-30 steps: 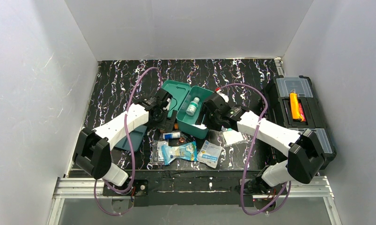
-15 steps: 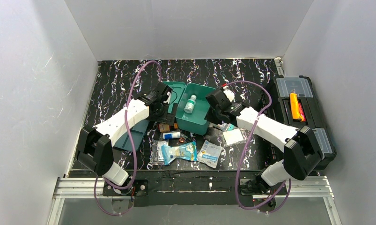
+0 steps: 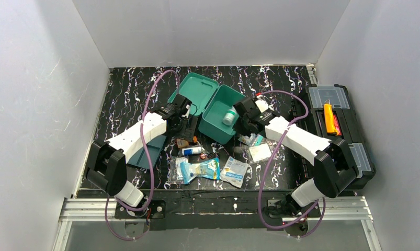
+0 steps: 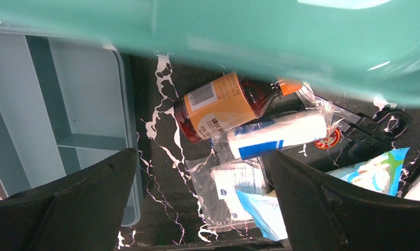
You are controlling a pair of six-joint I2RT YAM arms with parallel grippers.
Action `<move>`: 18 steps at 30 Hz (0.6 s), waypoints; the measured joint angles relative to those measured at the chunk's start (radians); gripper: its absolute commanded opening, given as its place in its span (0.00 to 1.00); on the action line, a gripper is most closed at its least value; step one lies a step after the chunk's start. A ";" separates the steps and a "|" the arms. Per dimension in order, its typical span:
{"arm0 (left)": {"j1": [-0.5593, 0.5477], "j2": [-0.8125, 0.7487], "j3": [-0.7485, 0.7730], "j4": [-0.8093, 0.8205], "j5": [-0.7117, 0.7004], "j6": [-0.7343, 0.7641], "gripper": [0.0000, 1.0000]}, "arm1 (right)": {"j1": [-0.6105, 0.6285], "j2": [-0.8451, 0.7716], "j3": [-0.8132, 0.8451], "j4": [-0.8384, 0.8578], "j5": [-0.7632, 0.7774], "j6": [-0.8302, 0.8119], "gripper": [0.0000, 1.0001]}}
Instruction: Organize the medicine kit
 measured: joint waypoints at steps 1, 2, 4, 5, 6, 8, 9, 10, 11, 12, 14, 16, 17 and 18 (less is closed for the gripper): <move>0.000 0.000 0.000 0.002 0.000 0.002 1.00 | -0.003 0.000 0.000 0.002 0.003 0.012 0.01; 0.000 0.000 0.000 0.005 0.000 0.003 1.00 | -0.005 0.001 0.000 0.003 0.007 0.021 0.01; 0.000 0.002 0.000 0.013 0.000 0.006 1.00 | -0.010 0.007 0.002 0.004 0.021 0.037 0.01; 0.000 0.008 0.000 0.017 0.000 0.009 1.00 | -0.012 0.014 0.004 0.005 0.030 0.043 0.01; 0.000 0.013 0.000 0.020 0.000 0.010 1.00 | -0.012 0.022 0.010 0.004 0.036 0.045 0.01; 0.000 0.041 0.001 0.024 0.003 0.017 1.00 | -0.018 0.046 0.037 -0.006 0.042 0.048 0.06; 0.000 0.051 0.001 0.024 0.004 0.019 0.96 | -0.019 0.058 0.051 -0.010 0.043 0.050 0.10; 0.000 0.069 0.002 0.024 0.008 0.024 0.95 | -0.020 0.069 0.067 -0.014 0.043 0.051 0.14; 0.000 0.084 0.004 0.024 0.012 0.029 0.95 | -0.020 0.080 0.083 -0.020 0.043 0.054 0.19; 0.002 0.101 0.008 0.024 0.019 0.036 0.94 | -0.021 0.087 0.095 -0.024 0.042 0.057 0.24; 0.003 0.122 0.013 0.026 0.034 0.047 0.94 | -0.022 0.093 0.109 -0.021 0.041 0.064 0.33; 0.003 0.130 0.014 0.029 0.048 0.062 0.92 | -0.022 0.093 0.120 -0.012 0.039 0.070 0.39; 0.003 0.130 0.014 0.030 0.057 0.072 0.91 | -0.022 0.093 0.127 -0.008 0.039 0.069 0.42; 0.003 0.130 0.014 0.032 0.061 0.079 0.90 | -0.022 0.092 0.131 -0.005 0.039 0.068 0.44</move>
